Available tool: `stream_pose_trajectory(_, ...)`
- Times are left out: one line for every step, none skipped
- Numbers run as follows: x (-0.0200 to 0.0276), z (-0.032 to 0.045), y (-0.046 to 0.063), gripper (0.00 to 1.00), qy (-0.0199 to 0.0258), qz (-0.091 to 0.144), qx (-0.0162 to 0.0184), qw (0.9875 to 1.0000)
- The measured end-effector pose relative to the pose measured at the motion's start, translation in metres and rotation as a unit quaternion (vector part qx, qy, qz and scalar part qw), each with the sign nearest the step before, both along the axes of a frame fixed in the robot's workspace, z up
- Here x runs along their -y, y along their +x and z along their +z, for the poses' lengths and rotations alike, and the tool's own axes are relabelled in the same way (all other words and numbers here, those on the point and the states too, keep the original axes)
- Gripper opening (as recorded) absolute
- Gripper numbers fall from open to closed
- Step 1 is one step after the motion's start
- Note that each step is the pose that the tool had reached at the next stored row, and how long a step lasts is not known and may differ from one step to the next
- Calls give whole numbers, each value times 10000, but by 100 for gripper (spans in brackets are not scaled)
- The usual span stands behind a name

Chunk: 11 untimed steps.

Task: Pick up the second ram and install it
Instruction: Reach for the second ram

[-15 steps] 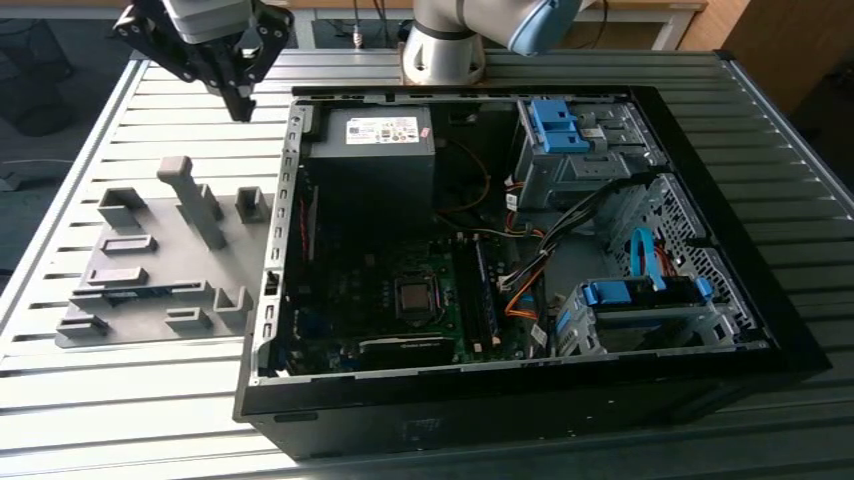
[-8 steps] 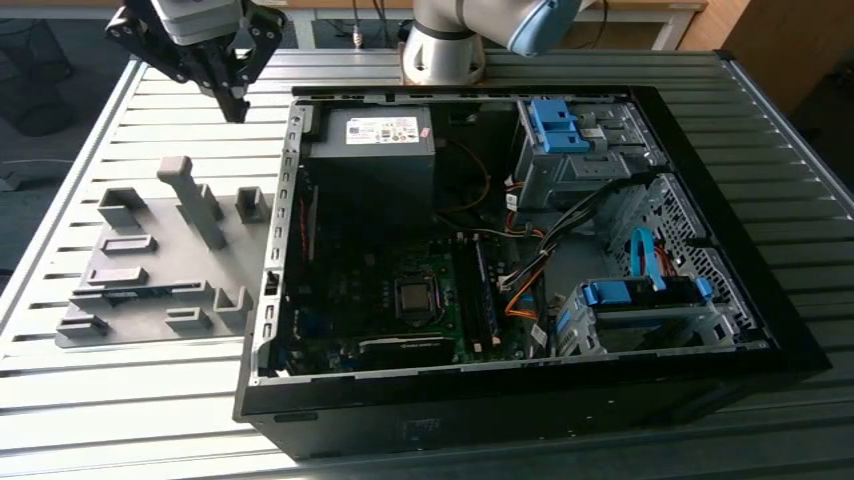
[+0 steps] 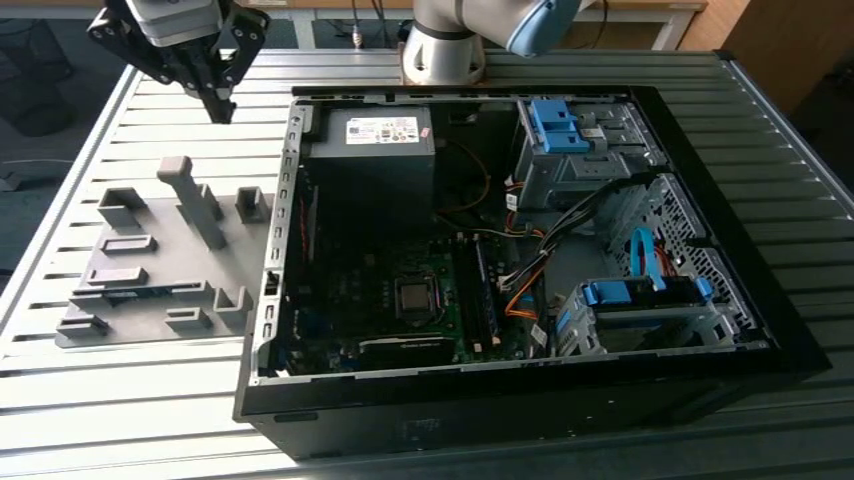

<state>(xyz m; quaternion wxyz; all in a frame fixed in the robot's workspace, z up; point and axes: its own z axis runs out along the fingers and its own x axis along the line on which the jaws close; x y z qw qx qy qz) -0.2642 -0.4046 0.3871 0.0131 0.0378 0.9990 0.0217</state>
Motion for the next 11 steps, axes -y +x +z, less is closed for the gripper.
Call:
stream_pose_trajectory(1,0,-16,11,0,0,0,10000)
stream_pose_trajectory(3,-1,-31,11,0,0,0,10000)
stream_pose_trajectory(6,-2,-47,11,0,0,0,10000)
stream_pose_trajectory(11,-3,-66,11,0,-1,0,10000)
stream_pose_trajectory(17,-4,-85,11,0,0,0,10000)
stream_pose_trajectory(24,-5,-106,11,0,0,0,10000)
stream_pose_trajectory(33,-6,-134,11,0,0,0,10000)
stream_pose_trajectory(42,-7,-163,11,0,0,0,10000)
stream_pose_trajectory(50,-7,-193,11,0,0,0,10000)
stream_pose_trajectory(58,-8,-223,11,0,0,0,10000)
stream_pose_trajectory(68,-10,-255,11,0,0,0,10000)
